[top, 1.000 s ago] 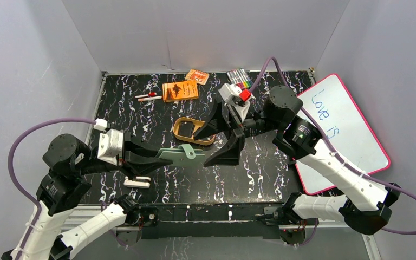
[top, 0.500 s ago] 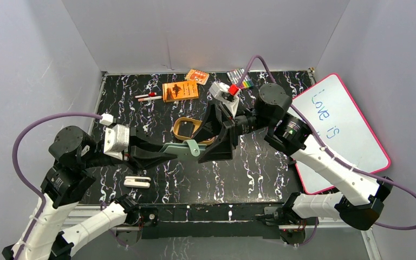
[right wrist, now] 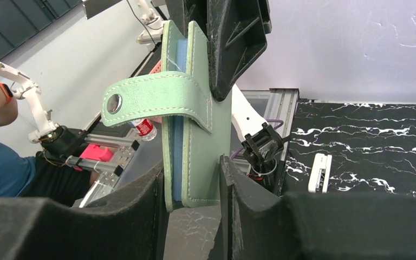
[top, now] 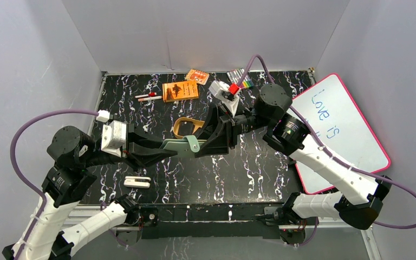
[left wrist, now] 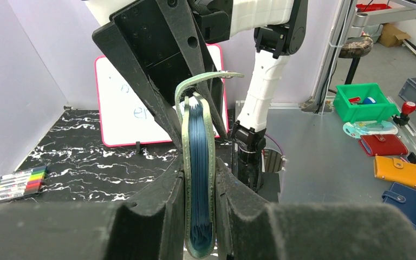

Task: Put the credit cards into the card holder
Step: Pick up the card holder from the center of the board, then close the card holder.

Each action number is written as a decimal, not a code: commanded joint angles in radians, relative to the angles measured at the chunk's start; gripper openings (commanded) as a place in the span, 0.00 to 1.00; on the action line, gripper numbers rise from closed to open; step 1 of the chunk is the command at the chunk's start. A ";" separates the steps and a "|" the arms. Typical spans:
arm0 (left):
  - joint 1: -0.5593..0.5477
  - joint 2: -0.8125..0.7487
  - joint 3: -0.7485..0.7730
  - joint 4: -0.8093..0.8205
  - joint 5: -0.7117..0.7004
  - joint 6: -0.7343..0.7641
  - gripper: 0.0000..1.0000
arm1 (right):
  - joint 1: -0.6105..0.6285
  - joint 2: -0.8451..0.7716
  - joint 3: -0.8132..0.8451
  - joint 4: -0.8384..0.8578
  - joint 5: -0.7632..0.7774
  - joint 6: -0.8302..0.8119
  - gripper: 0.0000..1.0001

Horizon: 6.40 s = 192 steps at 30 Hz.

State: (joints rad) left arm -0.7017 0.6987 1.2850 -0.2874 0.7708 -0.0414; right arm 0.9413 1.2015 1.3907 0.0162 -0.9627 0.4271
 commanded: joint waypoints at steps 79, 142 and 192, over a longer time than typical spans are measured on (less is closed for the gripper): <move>0.001 0.191 -0.484 1.244 -0.526 -1.010 0.46 | 0.067 -0.179 -0.539 0.902 1.065 0.302 0.00; 0.001 -0.230 -0.652 0.187 -0.635 -0.714 0.00 | -0.040 0.062 0.079 -0.472 1.122 -0.120 0.98; 0.001 -0.241 -0.768 0.372 -0.486 -0.888 0.00 | -0.096 -0.136 -0.361 -0.194 0.668 0.096 0.40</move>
State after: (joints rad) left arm -0.7006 0.4740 0.5133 0.0235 0.2695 -0.9211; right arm 0.8501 1.0653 1.0306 -0.2279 -0.3164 0.5163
